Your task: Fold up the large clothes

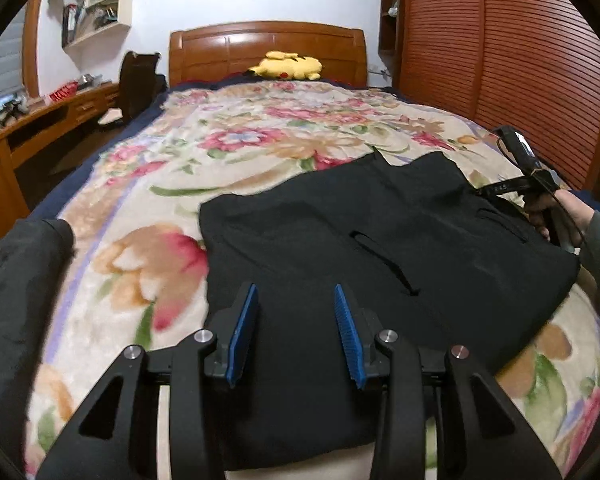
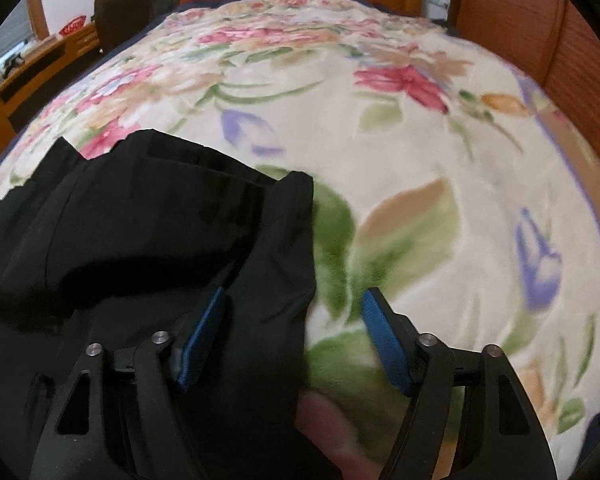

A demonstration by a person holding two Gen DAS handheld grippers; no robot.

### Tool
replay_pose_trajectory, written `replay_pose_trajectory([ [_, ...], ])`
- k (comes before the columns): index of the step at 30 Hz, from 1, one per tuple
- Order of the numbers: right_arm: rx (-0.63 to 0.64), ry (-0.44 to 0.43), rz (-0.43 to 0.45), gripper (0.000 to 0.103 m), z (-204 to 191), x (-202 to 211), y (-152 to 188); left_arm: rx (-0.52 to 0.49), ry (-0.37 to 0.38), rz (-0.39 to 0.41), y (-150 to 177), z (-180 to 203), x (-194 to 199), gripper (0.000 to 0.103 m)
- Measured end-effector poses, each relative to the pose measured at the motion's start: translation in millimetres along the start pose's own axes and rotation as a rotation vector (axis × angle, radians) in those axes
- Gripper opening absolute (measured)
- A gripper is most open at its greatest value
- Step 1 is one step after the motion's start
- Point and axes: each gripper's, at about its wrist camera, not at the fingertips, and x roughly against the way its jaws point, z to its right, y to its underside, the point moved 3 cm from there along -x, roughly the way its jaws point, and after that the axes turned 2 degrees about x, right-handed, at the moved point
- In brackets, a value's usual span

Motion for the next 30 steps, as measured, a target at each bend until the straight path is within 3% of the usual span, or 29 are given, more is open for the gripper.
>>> replay_pose_trajectory([
  [2,0.033,-0.022,0.009,0.036,-6,4,-1,0.015,0.017,-0.009,0,-2,-3,0.038],
  [3,0.051,-0.020,0.011,0.014,-9,5,-2,0.018,0.016,-0.008,0,-2,-3,0.038],
  [6,0.113,0.009,0.051,0.004,-20,12,-4,0.018,0.024,-0.002,0,-2,-1,0.038],
  [9,0.111,0.059,0.171,0.001,-19,34,-11,0.008,0.022,0.002,1,0,0,0.038],
  [12,0.033,0.179,0.241,0.001,-3,49,-18,-0.004,0.019,0.002,3,3,0,0.038],
  [15,-0.015,0.263,0.193,0.001,9,44,-21,-0.009,0.008,0.000,4,4,-1,0.038],
  [18,0.022,0.260,0.086,0.008,6,30,-20,-0.008,0.011,-0.011,6,4,-3,0.038],
  [20,0.074,0.285,0.097,0.020,-3,34,-19,-0.007,0.011,-0.015,6,4,-4,0.038],
  [22,0.107,0.280,0.137,0.056,-14,43,-20,-0.009,0.008,-0.018,7,4,-4,0.038],
  [27,0.197,0.151,0.162,0.059,-70,55,-23,-0.017,-0.007,-0.030,9,4,-6,0.038],
  [30,0.275,0.031,0.153,0.059,-118,53,-23,-0.011,-0.016,-0.040,11,2,-8,0.038],
])
